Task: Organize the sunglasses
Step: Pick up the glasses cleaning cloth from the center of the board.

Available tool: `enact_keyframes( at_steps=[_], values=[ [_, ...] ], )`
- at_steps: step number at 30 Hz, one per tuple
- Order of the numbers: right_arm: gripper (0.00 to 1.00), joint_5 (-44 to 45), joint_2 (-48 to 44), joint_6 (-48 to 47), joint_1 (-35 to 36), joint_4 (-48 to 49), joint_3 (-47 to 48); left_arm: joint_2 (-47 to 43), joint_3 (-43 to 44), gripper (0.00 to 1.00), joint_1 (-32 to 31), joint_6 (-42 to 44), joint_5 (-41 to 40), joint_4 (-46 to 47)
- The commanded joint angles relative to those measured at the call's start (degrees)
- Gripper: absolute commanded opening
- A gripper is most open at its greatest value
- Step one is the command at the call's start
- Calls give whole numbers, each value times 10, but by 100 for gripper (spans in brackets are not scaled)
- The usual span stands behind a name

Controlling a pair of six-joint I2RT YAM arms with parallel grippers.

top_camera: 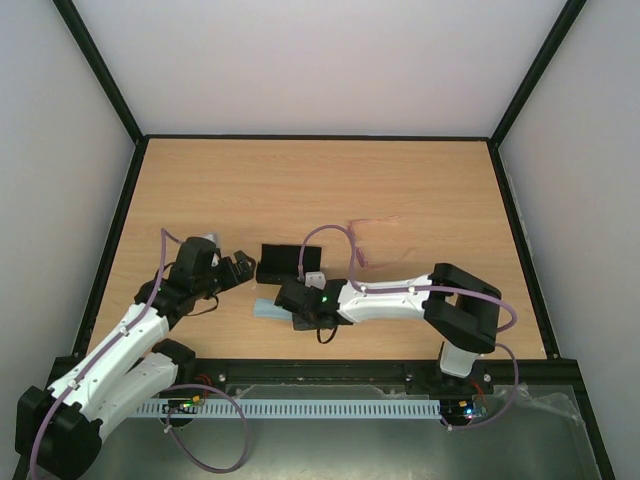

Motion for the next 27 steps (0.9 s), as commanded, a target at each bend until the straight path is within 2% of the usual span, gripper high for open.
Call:
enact_keyframes(
  at_steps=[1,12,27],
  values=[
    [25,46,20,35,7,-33,20,-1,2,99,2,12,19,-1],
    [26,84,16,55,8,-51,29,-2,1,99,2,16,27,5],
    [22,81,45,46,8,-53,40,2,0,99,2,16,25,7]
  ],
)
